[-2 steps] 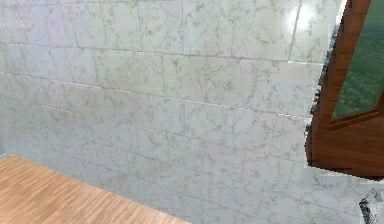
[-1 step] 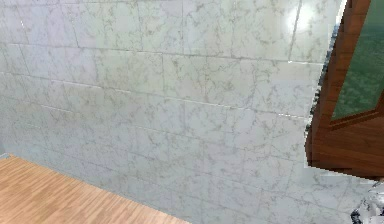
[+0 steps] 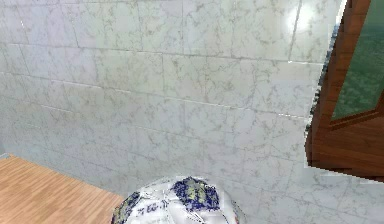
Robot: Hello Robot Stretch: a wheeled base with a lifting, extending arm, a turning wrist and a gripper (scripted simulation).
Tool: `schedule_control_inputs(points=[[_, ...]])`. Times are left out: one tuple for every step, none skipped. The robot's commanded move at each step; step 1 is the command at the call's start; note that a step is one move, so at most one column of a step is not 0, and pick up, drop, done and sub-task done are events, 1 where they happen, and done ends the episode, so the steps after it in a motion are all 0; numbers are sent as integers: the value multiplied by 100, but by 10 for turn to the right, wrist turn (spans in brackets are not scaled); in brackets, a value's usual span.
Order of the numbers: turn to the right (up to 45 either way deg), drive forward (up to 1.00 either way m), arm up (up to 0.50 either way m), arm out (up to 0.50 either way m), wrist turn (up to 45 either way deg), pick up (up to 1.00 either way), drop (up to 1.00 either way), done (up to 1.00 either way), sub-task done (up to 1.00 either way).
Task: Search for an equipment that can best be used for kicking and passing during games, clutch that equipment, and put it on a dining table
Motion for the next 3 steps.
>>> schedule_control_inputs(points=[[450, 0, 0, 0, 0, 0, 0, 0, 0], [450, 0, 0, 0, 0, 0, 0, 0, 0], [360, 0, 0, 0, 0, 0, 0, 0, 0]])
